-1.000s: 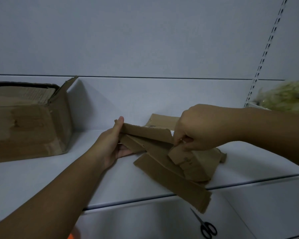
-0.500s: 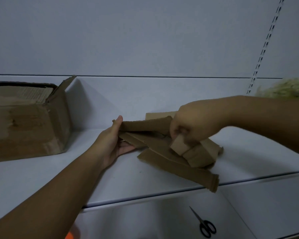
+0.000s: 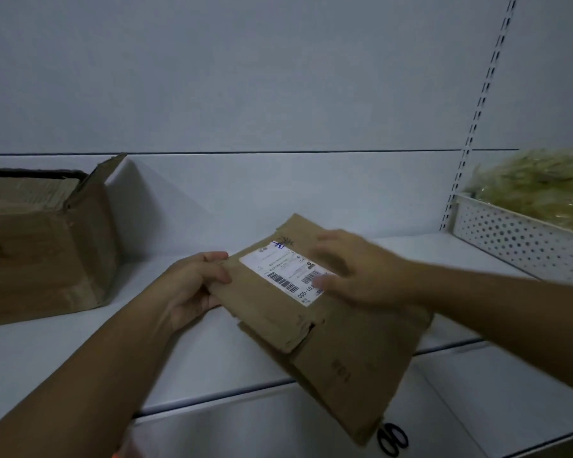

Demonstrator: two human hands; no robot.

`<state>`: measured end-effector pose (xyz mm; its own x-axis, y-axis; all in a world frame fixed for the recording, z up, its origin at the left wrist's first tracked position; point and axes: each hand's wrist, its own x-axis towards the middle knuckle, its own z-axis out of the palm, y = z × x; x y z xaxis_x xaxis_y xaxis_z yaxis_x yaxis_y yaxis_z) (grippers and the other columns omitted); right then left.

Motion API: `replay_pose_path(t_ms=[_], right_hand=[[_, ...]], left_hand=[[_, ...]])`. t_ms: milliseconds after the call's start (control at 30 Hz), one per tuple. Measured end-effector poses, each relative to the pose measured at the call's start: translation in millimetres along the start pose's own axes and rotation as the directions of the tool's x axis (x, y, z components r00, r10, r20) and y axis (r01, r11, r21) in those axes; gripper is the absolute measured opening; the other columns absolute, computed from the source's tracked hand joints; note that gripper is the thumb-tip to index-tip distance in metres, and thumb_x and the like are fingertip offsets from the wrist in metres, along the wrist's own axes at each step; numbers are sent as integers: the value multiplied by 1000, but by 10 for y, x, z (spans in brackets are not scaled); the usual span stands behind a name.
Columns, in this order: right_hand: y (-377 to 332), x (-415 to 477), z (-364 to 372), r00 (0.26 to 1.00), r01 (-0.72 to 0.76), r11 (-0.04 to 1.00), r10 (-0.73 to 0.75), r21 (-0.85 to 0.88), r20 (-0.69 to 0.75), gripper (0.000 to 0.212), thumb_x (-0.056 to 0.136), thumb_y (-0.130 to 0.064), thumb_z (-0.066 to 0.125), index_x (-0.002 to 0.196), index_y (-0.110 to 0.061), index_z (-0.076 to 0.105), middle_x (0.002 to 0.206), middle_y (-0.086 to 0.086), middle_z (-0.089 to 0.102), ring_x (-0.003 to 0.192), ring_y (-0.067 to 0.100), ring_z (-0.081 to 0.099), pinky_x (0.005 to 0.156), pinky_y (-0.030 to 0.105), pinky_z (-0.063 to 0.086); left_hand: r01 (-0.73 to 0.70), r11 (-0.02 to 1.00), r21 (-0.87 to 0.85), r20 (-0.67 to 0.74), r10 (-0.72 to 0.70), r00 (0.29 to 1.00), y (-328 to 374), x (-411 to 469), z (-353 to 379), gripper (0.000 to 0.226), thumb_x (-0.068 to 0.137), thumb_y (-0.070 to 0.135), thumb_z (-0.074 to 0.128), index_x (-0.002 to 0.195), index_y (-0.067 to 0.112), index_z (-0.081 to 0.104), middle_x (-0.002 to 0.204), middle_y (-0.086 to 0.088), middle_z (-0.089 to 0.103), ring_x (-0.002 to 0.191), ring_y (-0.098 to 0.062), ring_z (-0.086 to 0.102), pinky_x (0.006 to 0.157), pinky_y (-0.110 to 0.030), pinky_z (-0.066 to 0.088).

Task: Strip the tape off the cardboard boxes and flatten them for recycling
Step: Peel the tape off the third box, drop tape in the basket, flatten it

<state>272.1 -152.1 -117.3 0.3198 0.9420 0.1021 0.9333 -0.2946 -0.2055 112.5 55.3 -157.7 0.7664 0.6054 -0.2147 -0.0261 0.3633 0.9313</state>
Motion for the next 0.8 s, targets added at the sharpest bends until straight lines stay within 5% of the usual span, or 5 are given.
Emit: replay_pose_path(t_ms=[133, 400, 533, 667, 800], right_hand=[[133, -62, 485, 983, -125, 986, 138, -110, 123, 80, 82, -75, 21, 146, -36, -7, 158, -1, -10, 145, 18, -3, 115, 54, 0], [141, -98, 492, 989, -120, 991, 115, -52, -93, 85, 78, -76, 36, 147, -33, 12, 158, -6, 4, 142, 16, 7, 114, 44, 13], [118, -141, 472, 967, -38, 993, 9, -108, -254, 80, 78, -74, 41, 143, -30, 25, 155, -4, 17, 139, 14, 14, 111, 40, 13], [290, -341, 324, 919, -29, 990, -28, -139, -393, 67, 86, -62, 43, 141, -25, 32, 154, -2, 24, 137, 15, 22, 110, 37, 20], [704, -735, -96, 775, -179, 971, 237, 157, -586, 74, 83, -61, 50, 144, -29, 24, 155, -3, 20, 139, 14, 19, 111, 32, 15]], left_hand=[[80, 995, 53, 119, -86, 989, 42, 5, -53, 48, 73, -16, 50, 114, 6, 59, 107, -16, 67, 83, -26, 68, 54, -30, 58], [198, 922, 333, 140, -256, 957, 321, 193, -27, 17, 79, 15, 62, 82, 1, 72, 73, -13, 72, 52, -21, 67, 50, -32, 57], [127, 820, 558, 294, -339, 893, 490, 217, 91, 35, 74, 16, 65, 104, 0, 70, 104, -18, 71, 88, -29, 69, 82, -39, 54], [-23, 827, 562, 431, -269, 861, 552, 182, 253, 47, 74, 6, 69, 120, 11, 59, 115, -17, 67, 103, -34, 65, 76, -38, 58], [-178, 873, 454, 567, -129, 813, 747, 107, 369, 62, 61, 16, 84, 118, 27, 62, 123, -13, 64, 107, -35, 63, 73, -37, 58]])
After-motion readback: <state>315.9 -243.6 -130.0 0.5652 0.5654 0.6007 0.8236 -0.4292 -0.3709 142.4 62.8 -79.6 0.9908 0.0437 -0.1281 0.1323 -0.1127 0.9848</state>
